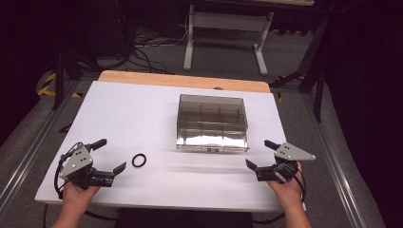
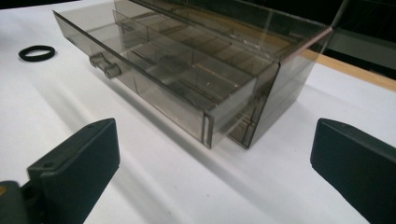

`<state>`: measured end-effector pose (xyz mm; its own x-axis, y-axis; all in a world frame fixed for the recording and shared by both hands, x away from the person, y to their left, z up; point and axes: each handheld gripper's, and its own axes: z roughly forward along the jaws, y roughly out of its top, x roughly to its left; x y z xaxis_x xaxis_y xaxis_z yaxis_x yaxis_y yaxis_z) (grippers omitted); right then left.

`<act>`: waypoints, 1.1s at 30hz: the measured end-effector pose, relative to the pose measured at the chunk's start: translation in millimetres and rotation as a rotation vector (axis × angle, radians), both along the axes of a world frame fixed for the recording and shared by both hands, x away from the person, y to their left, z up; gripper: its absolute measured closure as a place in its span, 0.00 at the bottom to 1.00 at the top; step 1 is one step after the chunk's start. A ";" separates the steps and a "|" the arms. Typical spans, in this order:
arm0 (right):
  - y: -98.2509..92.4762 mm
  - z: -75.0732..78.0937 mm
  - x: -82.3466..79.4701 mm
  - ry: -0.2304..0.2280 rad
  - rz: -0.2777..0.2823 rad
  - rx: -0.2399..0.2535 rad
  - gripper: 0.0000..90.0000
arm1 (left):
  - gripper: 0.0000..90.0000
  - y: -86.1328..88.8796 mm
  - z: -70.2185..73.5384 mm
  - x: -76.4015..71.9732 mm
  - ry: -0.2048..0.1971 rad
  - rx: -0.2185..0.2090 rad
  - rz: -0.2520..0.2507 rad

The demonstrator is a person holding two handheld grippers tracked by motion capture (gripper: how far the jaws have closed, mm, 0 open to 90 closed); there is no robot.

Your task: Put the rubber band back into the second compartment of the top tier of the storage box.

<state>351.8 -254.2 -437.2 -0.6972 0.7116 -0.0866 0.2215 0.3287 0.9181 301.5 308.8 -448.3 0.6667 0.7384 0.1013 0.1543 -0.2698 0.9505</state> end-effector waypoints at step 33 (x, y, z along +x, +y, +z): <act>-1.7 -44.6 -1.2 0.049 0.001 0.035 0.00 | 0.01 -9.9 4.9 6.1 0.045 0.034 -0.026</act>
<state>350.6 -255.9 -481.8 -0.7011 0.7125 -0.0272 0.2664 0.2972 0.9169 307.6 298.8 -443.4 0.6899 0.7176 0.0956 0.1890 -0.3060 0.9331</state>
